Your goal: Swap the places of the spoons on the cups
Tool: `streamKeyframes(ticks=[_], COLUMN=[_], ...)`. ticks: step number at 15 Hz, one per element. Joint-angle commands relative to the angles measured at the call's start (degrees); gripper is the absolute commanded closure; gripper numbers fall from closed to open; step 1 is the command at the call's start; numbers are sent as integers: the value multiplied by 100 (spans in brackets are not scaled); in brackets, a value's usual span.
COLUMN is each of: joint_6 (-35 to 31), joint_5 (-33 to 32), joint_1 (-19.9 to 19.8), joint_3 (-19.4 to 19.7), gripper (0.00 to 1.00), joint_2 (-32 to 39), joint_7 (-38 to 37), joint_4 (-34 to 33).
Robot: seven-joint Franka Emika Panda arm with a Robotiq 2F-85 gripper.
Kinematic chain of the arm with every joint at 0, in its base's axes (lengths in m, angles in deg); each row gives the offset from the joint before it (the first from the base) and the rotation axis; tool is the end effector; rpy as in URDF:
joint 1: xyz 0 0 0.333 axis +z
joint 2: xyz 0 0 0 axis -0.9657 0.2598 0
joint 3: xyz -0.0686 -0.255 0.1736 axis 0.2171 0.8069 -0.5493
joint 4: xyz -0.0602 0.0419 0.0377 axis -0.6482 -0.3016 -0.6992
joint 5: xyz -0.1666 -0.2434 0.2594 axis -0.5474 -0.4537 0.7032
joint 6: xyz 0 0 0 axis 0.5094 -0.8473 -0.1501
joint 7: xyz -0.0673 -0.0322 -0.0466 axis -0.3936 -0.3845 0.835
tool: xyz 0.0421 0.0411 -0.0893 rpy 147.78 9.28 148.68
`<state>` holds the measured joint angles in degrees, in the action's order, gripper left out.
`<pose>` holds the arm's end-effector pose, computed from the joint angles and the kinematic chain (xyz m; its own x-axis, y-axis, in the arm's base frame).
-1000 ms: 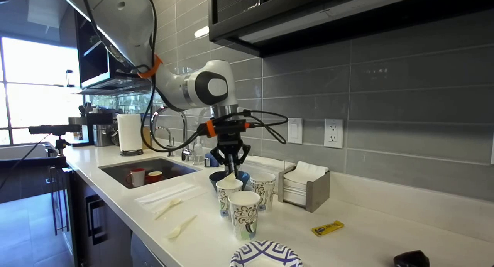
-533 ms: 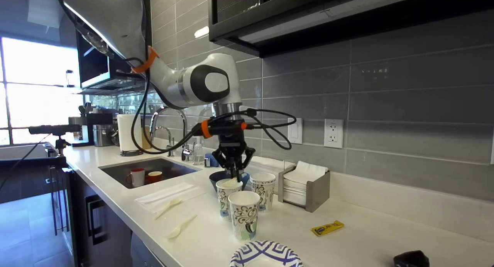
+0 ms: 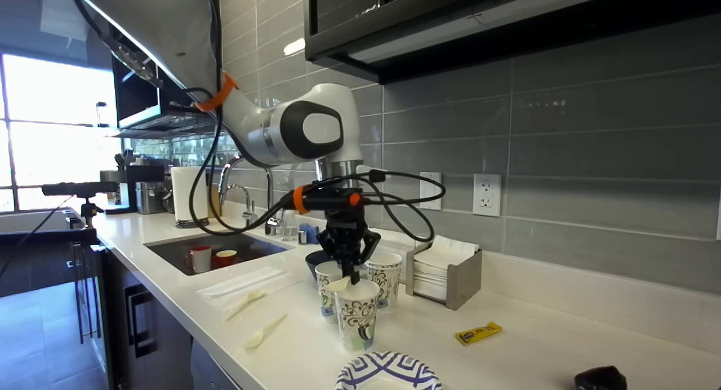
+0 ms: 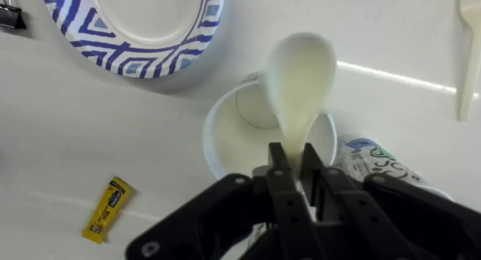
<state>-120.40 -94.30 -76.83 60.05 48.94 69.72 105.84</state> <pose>0.4892 -0.0461 0.3902 0.9775 0.1994 0.0691 0.1927 -0.9768 0.0932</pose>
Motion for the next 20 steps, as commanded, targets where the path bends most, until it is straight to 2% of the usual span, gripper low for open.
streamKeyframes(ticks=[1,20], joint_6=[-136,-310], joint_5=[-18,181], joint_1=[-80,-77], joint_3=[33,74], gripper=[97,97], joint_2=[-70,163], joint_7=[-217,-253], joint_4=[54,35])
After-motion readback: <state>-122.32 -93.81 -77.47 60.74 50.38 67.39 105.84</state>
